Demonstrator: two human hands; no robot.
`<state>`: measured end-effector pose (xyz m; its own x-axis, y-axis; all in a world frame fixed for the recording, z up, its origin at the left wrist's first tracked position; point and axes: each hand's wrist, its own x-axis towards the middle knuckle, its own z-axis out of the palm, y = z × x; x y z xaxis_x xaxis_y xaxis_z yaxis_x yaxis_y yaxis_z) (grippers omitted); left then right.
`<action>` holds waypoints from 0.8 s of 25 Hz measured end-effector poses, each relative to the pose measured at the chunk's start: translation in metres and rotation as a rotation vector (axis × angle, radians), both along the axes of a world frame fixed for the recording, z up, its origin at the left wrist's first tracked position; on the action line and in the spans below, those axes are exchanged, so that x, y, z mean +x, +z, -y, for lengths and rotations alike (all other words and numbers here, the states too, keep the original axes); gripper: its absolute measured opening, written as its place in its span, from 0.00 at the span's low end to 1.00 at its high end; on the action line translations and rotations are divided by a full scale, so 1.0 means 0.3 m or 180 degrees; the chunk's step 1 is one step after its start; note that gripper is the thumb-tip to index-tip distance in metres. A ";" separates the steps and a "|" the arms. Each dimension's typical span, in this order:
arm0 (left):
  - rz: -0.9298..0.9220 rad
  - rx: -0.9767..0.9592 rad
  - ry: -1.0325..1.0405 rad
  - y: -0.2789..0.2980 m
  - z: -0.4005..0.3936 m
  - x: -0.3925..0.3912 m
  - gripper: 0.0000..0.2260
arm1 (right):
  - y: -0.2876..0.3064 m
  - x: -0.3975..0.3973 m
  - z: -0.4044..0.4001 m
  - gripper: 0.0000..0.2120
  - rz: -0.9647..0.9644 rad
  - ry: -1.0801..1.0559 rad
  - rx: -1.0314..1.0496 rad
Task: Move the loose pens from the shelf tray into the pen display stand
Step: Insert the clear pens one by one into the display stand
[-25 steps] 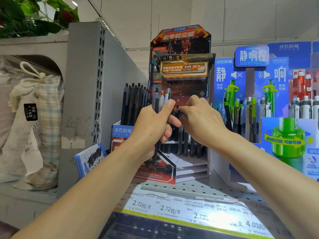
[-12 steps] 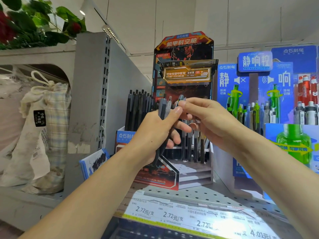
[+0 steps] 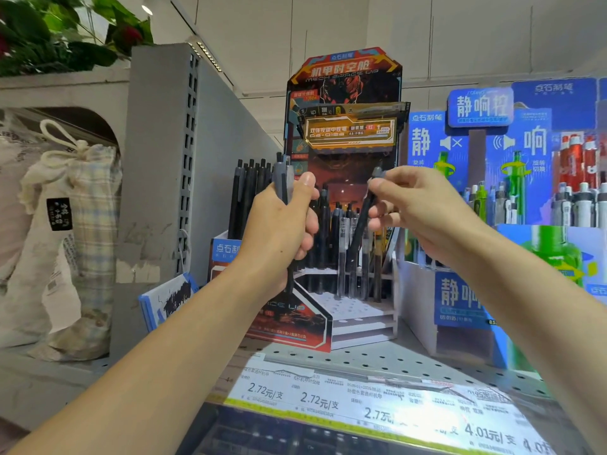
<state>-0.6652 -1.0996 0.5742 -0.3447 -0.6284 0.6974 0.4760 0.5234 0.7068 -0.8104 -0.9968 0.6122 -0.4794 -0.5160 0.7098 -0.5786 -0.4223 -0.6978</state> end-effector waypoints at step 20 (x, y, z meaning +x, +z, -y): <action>-0.0189 -0.0206 0.0616 0.014 0.123 0.211 0.16 | 0.036 0.244 0.179 0.13 -0.1414 -0.0114 -0.0204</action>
